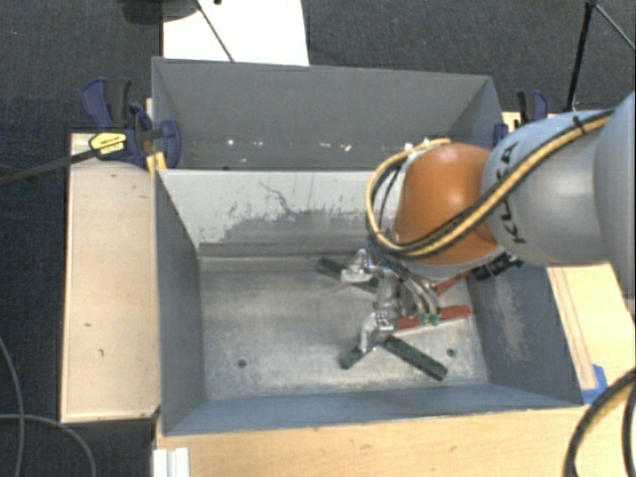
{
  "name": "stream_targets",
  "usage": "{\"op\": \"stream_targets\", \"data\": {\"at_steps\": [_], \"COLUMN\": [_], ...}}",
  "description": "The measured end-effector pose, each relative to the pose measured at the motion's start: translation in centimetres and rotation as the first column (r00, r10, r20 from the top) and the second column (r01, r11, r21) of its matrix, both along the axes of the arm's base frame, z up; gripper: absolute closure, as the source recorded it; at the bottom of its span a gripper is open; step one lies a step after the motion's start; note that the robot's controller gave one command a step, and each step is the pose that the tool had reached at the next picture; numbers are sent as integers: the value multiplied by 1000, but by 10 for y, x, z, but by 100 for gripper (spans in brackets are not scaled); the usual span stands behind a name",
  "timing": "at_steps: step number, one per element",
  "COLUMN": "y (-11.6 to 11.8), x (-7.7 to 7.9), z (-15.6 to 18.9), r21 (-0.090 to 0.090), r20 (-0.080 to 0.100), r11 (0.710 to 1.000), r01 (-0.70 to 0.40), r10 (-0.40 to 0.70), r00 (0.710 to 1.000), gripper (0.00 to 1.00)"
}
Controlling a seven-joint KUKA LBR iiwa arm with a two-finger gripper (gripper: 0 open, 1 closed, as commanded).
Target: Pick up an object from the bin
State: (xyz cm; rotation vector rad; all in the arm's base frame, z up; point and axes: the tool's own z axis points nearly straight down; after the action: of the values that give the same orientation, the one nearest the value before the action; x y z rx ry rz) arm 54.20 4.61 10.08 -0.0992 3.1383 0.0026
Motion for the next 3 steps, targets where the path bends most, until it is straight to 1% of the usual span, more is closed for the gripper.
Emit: {"op": "stream_targets", "data": {"at_steps": [1,2,3], "y": [-20,-17,-17], "x": [-10,-45,-45], "z": [-17,-27,-27], "r21": [-4,1,1], "r20": [-1,18,18], "r11": [992,999,999], "r01": [-130,-33,-32], "r10": [130,33,32], "r00": [992,999,999], "gripper": [0,100,100]}}
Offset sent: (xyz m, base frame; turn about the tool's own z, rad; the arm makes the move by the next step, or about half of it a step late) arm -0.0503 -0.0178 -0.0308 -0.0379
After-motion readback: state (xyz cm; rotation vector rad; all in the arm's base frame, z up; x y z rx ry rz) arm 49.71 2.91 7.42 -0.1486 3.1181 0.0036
